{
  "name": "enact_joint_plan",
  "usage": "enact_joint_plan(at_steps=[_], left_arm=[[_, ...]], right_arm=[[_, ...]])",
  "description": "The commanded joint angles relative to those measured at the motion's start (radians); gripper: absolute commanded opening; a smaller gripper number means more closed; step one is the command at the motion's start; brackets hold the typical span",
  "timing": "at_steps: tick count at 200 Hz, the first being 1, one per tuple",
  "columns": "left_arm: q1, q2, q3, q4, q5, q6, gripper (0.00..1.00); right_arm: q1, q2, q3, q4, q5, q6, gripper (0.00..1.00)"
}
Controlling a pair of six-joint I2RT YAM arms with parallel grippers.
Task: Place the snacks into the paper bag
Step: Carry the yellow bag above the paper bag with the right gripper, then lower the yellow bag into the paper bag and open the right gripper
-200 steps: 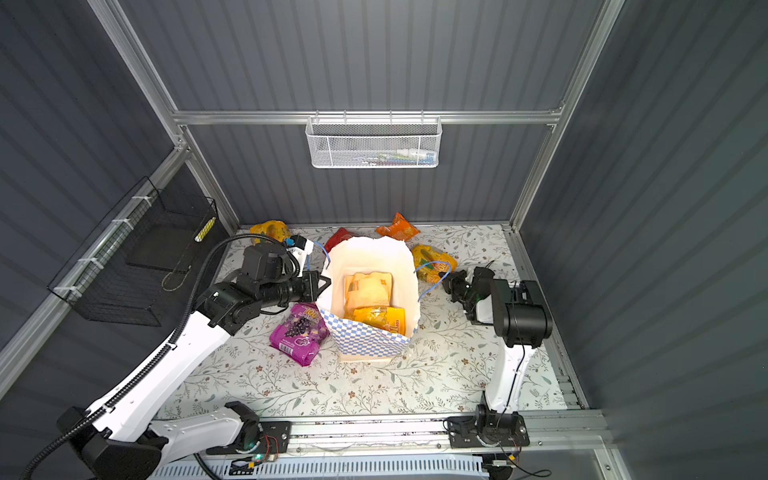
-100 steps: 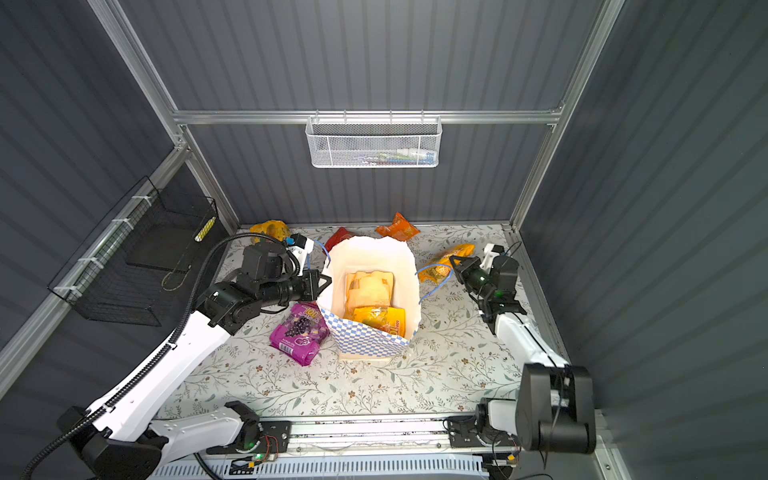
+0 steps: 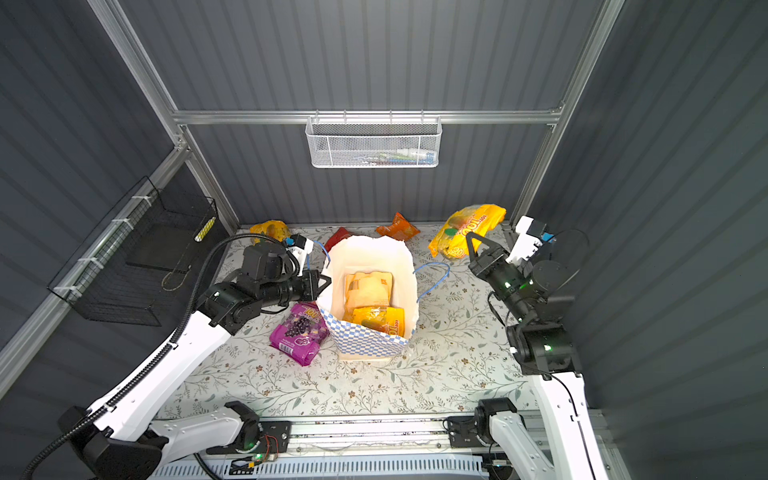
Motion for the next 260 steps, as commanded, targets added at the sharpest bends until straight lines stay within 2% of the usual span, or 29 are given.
enact_joint_plan(at_steps=[1,36,78,104,135,167,260], left_arm=[[0.010,-0.021,0.002,0.058,0.019,0.000,0.00],[0.009,-0.018,0.002,0.058,0.011,0.000,0.00],[0.011,-0.015,-0.001,0.058,0.016,0.001,0.00],[0.011,-0.015,-0.001,0.059,0.011,0.002,0.00],[0.011,-0.014,-0.001,0.057,0.005,0.001,0.00],[0.011,-0.013,-0.001,0.058,0.010,0.004,0.00],[0.011,-0.016,-0.001,0.057,0.009,0.001,0.00]], right_arm=[[0.066,-0.008,0.091,-0.003,0.070,-0.085,0.00],[0.196,0.031,0.178,0.001,0.074,-0.094,0.00],[0.412,0.118,0.240,0.003,0.120,-0.153,0.00],[0.558,0.173,0.246,0.000,0.189,-0.209,0.00],[0.676,0.227,0.212,0.028,0.244,-0.232,0.00],[0.724,0.285,0.180,0.041,0.250,-0.220,0.00],[0.729,0.383,0.048,0.063,0.390,-0.142,0.00]])
